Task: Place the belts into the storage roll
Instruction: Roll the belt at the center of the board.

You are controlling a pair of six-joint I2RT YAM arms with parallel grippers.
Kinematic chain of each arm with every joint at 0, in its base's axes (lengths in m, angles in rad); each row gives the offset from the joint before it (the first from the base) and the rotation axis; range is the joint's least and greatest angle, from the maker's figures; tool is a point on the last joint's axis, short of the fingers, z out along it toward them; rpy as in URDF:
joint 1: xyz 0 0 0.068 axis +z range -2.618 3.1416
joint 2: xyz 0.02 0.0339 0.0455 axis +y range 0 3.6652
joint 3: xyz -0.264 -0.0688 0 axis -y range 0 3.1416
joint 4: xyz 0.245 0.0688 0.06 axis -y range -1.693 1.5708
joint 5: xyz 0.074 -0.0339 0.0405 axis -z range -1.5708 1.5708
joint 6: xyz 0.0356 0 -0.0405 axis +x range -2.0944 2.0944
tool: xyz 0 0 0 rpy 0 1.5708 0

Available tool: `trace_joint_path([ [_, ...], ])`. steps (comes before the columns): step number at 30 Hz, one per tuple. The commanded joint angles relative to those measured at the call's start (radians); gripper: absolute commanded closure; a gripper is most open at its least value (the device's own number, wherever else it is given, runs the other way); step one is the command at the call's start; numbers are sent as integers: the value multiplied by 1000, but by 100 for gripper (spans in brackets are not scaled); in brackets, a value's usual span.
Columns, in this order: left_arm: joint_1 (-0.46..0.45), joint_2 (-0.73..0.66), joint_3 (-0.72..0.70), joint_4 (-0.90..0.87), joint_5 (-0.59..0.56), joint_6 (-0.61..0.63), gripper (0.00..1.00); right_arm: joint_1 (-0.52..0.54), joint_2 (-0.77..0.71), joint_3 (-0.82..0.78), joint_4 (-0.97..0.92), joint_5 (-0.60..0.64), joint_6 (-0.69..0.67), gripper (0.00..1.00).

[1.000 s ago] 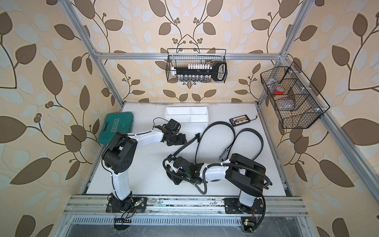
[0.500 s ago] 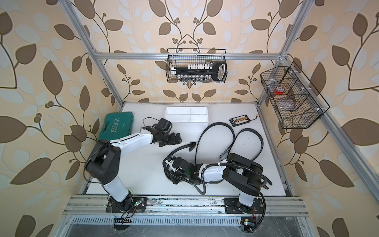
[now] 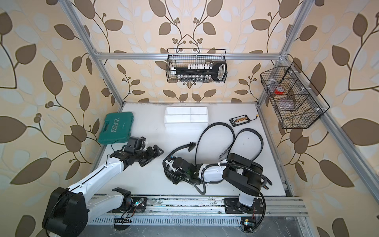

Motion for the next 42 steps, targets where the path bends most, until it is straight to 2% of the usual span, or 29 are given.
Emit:
trace_joint_path([
  [1,-43,-47,-57,67,14,-52,6,-5,30,-37,-46,39,-6,100],
  [8,-87,-12,-121,129,1,-51,33,-12,31,-40,-41,35,-3,100],
  [14,-106,61,-124,175,-5,-41,35,-26,38,-41,-39,22,0,100],
  [20,-151,129,-75,93,-76,-16,51,-35,32,-45,-34,13,4,100],
  [24,-231,143,-27,11,-158,8,70,-35,28,-41,-47,21,-6,100],
  [26,-237,162,-11,-5,-167,18,81,-34,21,-35,-60,13,-17,100],
  [28,-236,191,32,-53,-214,41,98,-24,9,-21,-88,-1,-38,100],
  [29,-235,205,57,-77,-237,59,100,-19,4,-13,-107,-9,-50,100],
  [33,-189,286,186,-154,-303,143,100,30,-14,27,-189,-20,-115,100],
  [37,-107,358,282,-165,-304,205,100,61,-27,30,-198,-13,-137,100],
  [42,-55,462,394,-166,-276,241,100,89,-31,29,-170,-7,-143,100],
])
